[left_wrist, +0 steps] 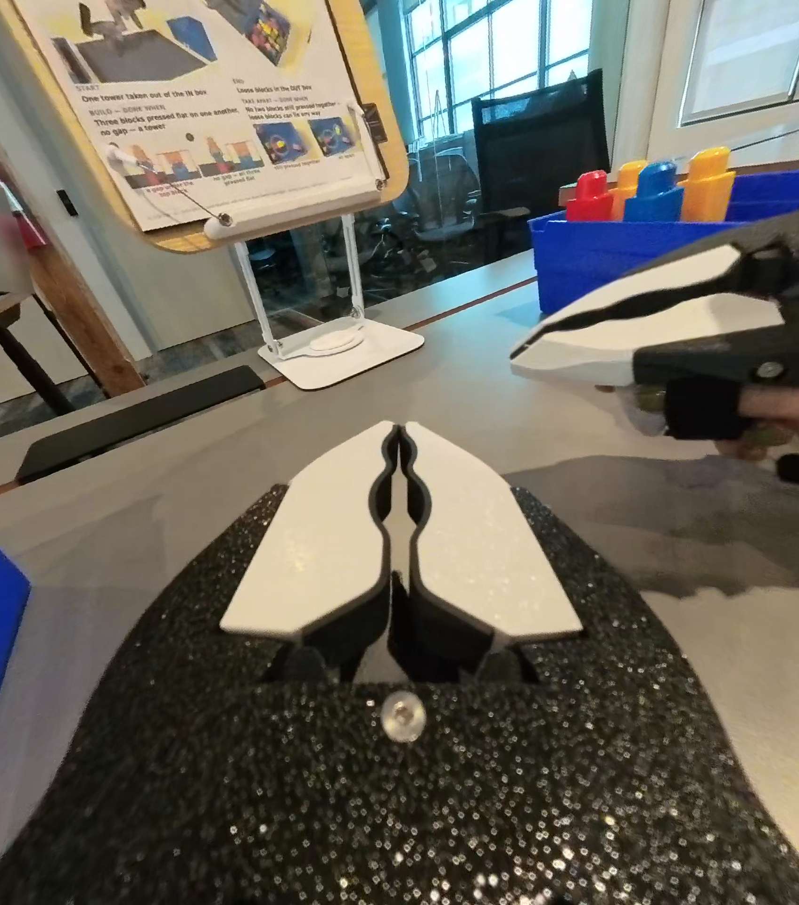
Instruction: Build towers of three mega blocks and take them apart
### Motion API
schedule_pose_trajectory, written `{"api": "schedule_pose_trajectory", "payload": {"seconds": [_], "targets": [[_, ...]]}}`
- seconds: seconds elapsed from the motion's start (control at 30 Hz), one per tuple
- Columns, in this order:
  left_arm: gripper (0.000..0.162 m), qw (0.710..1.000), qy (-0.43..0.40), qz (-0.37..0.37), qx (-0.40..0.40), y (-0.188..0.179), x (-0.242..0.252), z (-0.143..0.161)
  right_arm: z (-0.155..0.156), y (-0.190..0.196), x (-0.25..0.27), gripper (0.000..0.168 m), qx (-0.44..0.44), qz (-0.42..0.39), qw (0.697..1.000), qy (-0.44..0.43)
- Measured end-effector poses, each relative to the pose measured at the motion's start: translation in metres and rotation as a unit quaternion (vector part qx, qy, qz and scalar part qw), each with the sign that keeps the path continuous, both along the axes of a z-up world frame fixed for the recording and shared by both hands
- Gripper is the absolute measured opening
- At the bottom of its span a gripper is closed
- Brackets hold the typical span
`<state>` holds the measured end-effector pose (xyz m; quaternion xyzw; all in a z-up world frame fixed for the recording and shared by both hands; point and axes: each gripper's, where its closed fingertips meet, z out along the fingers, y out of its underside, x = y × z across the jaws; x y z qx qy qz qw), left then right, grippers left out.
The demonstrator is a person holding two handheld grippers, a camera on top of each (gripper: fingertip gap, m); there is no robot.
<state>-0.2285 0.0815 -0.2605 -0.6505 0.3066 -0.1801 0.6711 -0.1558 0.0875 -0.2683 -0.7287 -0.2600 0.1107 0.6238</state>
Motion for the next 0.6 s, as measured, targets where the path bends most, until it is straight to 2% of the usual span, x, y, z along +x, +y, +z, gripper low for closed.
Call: {"api": "schedule_pose_trajectory", "payload": {"seconds": [0.1, 0.27, 0.33, 0.47, 0.6], "targets": [[0.000, 1.000, -0.011, -0.001, -0.004, 0.000, -0.002, 0.001, 0.007, -0.005, 0.002, 0.003, 0.024, 0.014, 0.999, 0.042], [0.000, 1.000, -0.016, -0.006, -0.017, 0.002, -0.002, 0.000, -0.003, -0.002, 0.007, 0.024, 0.012, 0.004, 0.999, 0.052], [0.000, 1.000, -0.015, -0.007, -0.018, 0.002, -0.001, -0.001, -0.002, -0.002, 0.008, 0.023, 0.013, 0.003, 0.998, 0.057], [0.000, 1.000, -0.015, -0.011, -0.020, 0.001, 0.000, -0.001, 0.001, -0.002, 0.012, 0.003, 0.022, -0.003, 0.997, 0.070], [0.000, 0.999, -0.016, -0.015, -0.026, 0.002, 0.000, -0.002, 0.001, -0.002, 0.011, 0.001, 0.021, 0.000, 0.997, 0.071]]}}
